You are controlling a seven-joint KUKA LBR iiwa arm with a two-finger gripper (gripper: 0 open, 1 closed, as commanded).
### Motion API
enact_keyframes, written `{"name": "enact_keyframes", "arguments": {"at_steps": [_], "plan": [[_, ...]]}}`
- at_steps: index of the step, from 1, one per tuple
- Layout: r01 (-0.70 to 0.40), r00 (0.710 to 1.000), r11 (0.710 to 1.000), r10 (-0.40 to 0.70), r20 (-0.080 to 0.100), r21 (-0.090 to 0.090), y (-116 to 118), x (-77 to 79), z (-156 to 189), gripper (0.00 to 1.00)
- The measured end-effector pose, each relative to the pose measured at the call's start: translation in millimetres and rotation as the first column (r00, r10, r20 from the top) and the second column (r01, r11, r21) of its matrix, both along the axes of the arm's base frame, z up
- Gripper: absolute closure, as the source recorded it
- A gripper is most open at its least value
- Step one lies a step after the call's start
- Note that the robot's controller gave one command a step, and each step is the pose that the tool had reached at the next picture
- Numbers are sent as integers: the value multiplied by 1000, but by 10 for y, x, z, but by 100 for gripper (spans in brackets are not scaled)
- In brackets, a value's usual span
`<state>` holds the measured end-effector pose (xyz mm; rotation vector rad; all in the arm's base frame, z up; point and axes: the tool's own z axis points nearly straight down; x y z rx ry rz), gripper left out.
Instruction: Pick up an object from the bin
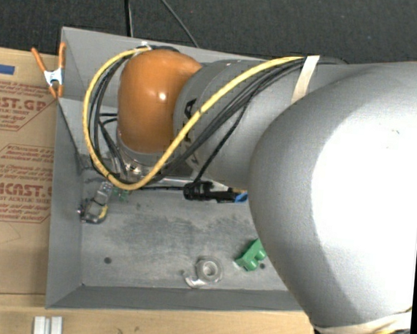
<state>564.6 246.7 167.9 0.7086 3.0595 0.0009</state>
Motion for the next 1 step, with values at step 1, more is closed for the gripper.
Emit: {"name": "enact_keyframes", "arguments": {"at_steps": [1], "plan": [[-336, 942, 942, 336, -2, -1, -107, -194, -206, 0]]}}
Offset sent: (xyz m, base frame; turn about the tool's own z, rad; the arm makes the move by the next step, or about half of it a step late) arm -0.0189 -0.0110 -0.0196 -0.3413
